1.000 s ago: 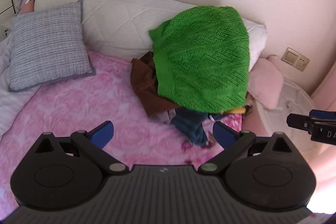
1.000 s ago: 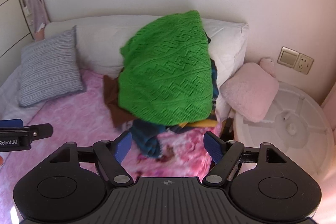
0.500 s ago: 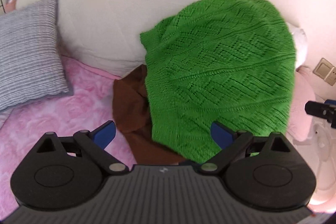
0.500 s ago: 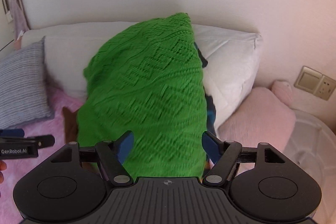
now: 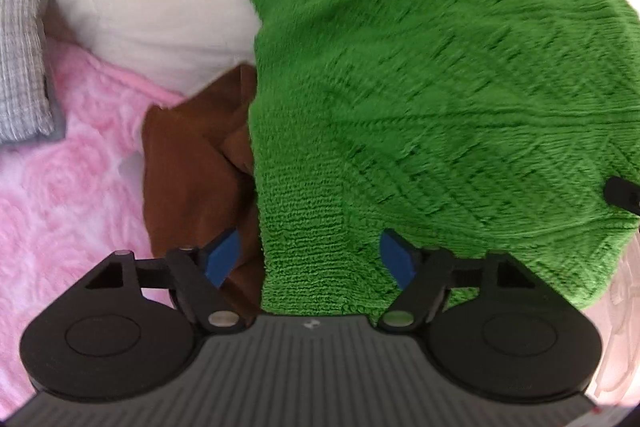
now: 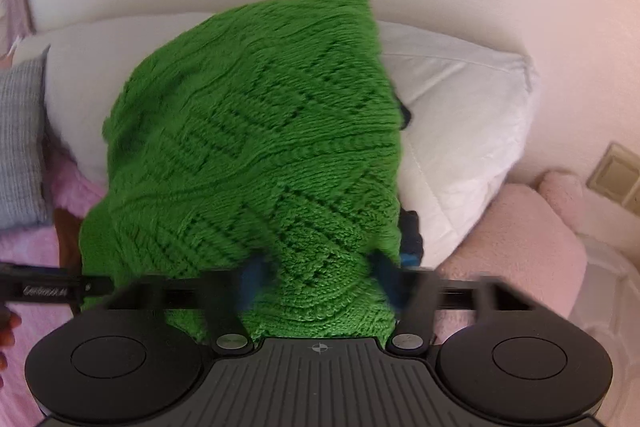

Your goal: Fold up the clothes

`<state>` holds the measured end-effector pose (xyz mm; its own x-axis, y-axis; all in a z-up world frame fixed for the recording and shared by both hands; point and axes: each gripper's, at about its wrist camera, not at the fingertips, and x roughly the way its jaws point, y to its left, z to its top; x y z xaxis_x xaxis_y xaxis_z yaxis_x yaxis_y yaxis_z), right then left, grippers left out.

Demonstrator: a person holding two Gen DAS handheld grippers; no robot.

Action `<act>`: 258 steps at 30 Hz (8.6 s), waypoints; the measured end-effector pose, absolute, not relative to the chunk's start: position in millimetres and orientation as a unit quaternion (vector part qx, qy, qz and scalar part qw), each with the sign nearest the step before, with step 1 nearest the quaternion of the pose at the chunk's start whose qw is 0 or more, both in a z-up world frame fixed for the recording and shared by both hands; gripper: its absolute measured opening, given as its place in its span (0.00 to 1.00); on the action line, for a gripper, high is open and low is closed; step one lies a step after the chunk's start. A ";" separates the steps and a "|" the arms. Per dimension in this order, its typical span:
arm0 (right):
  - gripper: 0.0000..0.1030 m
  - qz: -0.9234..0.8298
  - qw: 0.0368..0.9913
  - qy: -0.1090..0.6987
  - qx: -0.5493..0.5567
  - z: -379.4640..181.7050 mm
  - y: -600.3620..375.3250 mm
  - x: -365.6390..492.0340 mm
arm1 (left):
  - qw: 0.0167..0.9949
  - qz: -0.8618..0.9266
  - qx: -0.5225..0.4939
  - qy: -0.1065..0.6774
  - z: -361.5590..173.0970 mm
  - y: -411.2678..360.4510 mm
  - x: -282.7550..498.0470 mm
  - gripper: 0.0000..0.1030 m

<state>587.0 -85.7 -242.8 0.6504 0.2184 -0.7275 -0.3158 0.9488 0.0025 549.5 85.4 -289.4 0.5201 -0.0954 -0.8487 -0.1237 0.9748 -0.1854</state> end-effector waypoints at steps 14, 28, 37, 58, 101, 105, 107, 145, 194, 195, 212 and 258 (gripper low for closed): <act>0.09 0.278 0.912 0.293 -0.079 -161.2 -48.0 510.3 | 0.891 -0.024 -0.185 0.414 -231.4 111.4 487.8 0.04; 0.08 0.563 0.803 0.196 -0.015 -46.1 61.2 359.1 | 0.933 0.193 -0.209 0.222 -63.0 204.0 197.6 0.04; 0.46 0.677 0.663 0.280 -0.155 -50.0 154.0 210.3 | 0.846 0.407 -0.215 0.268 -42.3 213.9 11.0 0.25; 0.53 0.615 0.618 0.366 -0.323 -137.8 73.9 23.2 | 0.765 0.391 -0.252 0.446 -128.5 144.5 -153.2 0.46; 0.53 0.577 0.622 0.376 -0.372 -195.3 163.0 208.6 | 0.604 0.551 -0.473 0.330 -284.3 228.5 -158.2 0.64; 0.53 0.540 0.650 0.385 -0.371 -203.9 168.7 230.2 | 0.577 0.560 -0.512 0.302 -333.9 258.1 -170.7 0.68; 0.53 0.526 0.656 0.391 -0.374 -210.9 169.8 236.5 | 0.566 0.563 -0.527 0.293 -357.6 273.3 -173.4 0.69; 0.53 0.724 0.429 0.415 -0.345 -380.7 491.0 98.9 | 0.557 0.657 -0.429 0.273 -386.7 422.9 -320.0 0.18; 0.35 0.747 0.529 0.326 -0.235 -125.3 178.7 413.5 | 0.819 0.419 -0.290 0.262 -105.0 155.0 -186.9 0.23; 0.37 0.728 0.529 0.351 -0.260 -139.6 168.6 419.2 | 0.799 0.428 -0.318 0.278 -118.5 149.8 -193.4 0.23; 0.50 0.635 0.496 0.512 -0.297 -264.3 135.3 414.7 | 0.687 0.455 -0.460 0.331 -243.4 141.1 -168.5 0.38; 0.54 0.631 0.523 0.471 -0.326 -370.7 82.6 423.8 | 0.715 0.431 -0.383 0.396 -335.0 114.0 -151.2 0.35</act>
